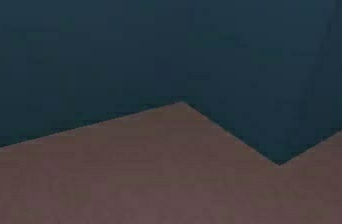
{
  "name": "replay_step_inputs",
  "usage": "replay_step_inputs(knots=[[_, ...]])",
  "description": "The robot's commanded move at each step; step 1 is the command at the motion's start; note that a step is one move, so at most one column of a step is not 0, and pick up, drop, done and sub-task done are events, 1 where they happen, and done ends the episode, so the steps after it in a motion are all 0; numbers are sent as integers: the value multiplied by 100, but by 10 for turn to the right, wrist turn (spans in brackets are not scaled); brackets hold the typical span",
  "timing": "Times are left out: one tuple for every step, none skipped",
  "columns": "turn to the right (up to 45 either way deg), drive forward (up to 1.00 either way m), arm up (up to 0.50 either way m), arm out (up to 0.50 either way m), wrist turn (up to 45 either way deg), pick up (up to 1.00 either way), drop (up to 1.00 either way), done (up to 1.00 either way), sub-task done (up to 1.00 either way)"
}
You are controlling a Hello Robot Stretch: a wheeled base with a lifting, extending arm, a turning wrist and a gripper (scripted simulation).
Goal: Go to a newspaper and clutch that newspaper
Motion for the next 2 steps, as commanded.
replay_step_inputs(knots=[[450, 0, 0, 0, 0, 0, 0, 0, 0], [270, 0, 0, 0, 0, 0, 0, 0, 0]])
